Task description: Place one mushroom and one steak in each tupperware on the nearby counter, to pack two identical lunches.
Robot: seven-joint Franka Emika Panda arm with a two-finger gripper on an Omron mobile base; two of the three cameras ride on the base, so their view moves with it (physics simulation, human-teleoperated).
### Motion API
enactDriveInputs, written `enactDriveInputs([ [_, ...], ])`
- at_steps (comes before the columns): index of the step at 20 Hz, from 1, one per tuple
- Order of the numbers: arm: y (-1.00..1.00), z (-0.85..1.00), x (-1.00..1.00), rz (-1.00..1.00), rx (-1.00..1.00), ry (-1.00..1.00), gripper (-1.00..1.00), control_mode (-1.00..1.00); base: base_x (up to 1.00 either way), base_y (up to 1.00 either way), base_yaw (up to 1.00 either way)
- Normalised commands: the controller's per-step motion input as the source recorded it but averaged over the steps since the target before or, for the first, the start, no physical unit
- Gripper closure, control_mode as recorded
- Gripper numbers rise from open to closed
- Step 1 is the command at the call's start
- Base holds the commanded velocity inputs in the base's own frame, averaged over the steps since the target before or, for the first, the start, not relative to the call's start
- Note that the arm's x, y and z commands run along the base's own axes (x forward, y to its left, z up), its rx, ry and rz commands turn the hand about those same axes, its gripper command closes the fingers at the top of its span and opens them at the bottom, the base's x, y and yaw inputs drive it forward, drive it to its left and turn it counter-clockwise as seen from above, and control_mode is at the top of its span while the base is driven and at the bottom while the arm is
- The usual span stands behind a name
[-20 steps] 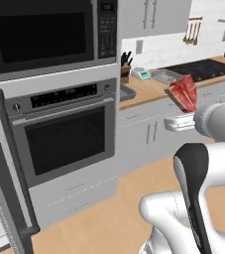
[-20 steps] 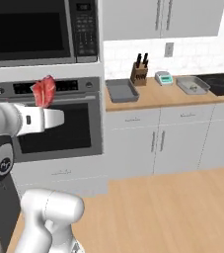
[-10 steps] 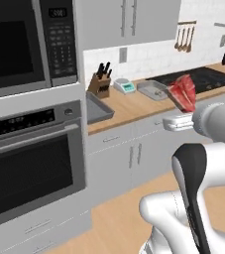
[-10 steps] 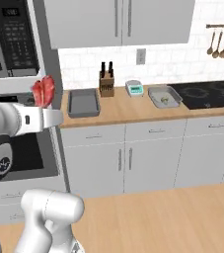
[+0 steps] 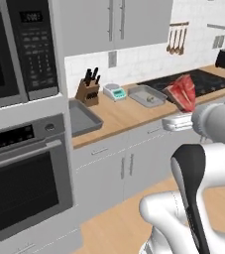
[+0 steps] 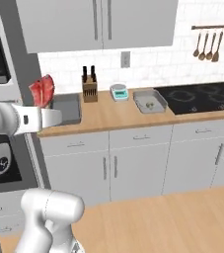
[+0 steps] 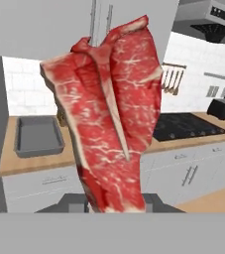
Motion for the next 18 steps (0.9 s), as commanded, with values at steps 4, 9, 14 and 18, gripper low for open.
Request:
enactDriveInputs([
  [4, 0.0, 0.0, 0.0, 0.0, 0.0, 0.0, 1.0, 1.0, 1.0, -0.22, 0.0],
  [9, 0.0, 0.0, 0.0, 0.0, 0.0, 0.0, 1.0, 1.0, 0.76, -0.93, -0.03],
  [14, 0.0, 0.0, 0.0, 0.0, 0.0, 0.0, 1.0, 1.0, 0.87, -0.93, 0.06],
  [18, 0.0, 0.0, 0.0, 0.0, 0.0, 0.0, 1.0, 1.0, 1.0, -0.57, 0.19],
])
